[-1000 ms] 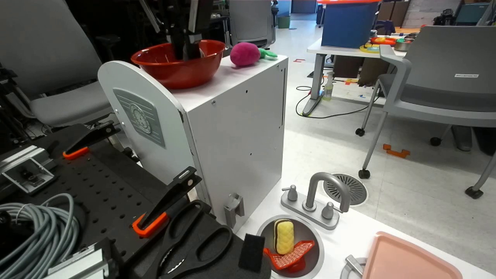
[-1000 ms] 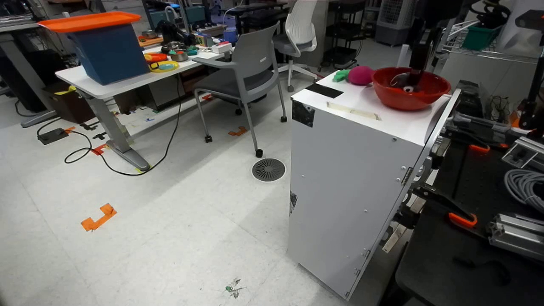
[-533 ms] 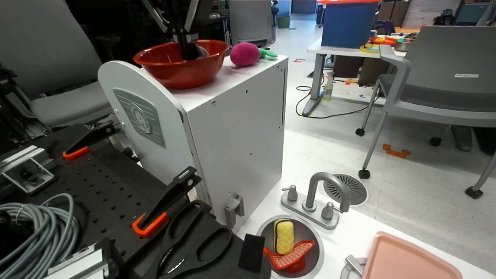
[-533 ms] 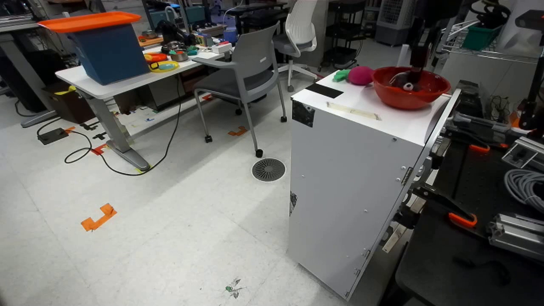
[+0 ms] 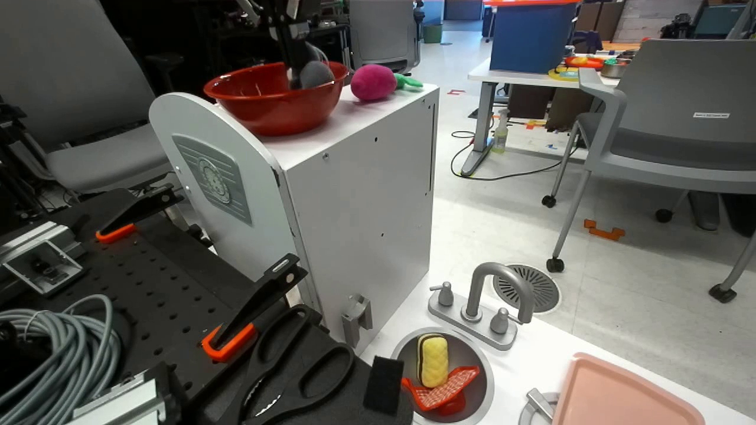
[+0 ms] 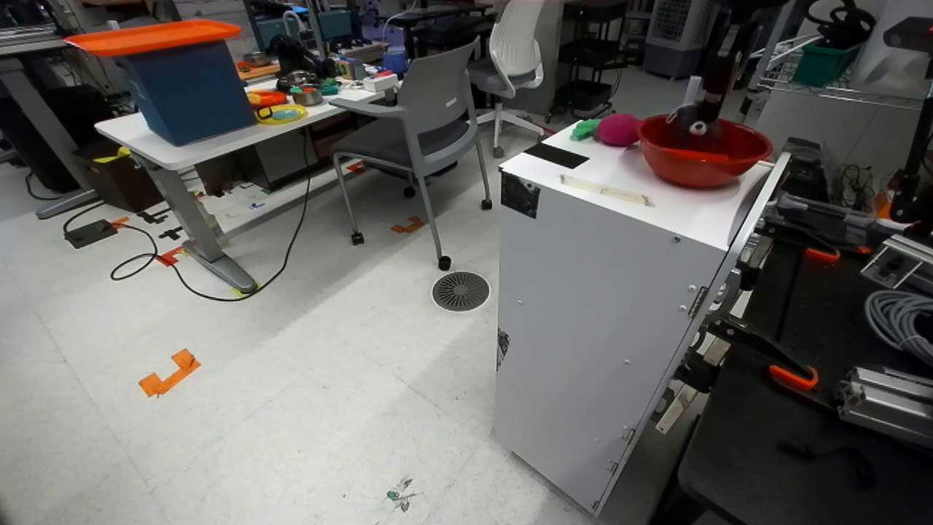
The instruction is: Remove the grey doll from the red bowl
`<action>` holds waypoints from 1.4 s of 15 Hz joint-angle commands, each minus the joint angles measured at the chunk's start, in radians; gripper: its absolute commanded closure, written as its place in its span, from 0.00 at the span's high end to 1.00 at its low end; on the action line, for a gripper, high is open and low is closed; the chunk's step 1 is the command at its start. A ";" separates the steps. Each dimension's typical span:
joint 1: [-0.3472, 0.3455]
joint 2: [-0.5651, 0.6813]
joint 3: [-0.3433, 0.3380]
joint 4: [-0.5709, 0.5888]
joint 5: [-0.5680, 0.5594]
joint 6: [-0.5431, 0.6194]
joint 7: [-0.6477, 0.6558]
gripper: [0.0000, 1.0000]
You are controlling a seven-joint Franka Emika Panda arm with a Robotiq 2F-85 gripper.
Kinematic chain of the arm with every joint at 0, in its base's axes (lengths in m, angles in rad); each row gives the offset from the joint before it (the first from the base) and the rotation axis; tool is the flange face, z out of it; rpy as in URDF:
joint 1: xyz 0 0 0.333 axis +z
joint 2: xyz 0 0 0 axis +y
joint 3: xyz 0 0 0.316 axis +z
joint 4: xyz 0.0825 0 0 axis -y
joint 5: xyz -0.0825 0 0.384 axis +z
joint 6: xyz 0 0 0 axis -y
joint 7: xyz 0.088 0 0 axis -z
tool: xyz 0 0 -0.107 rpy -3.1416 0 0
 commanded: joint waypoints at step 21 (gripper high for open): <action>-0.181 -0.178 -0.104 -0.069 -0.093 -0.083 0.187 0.01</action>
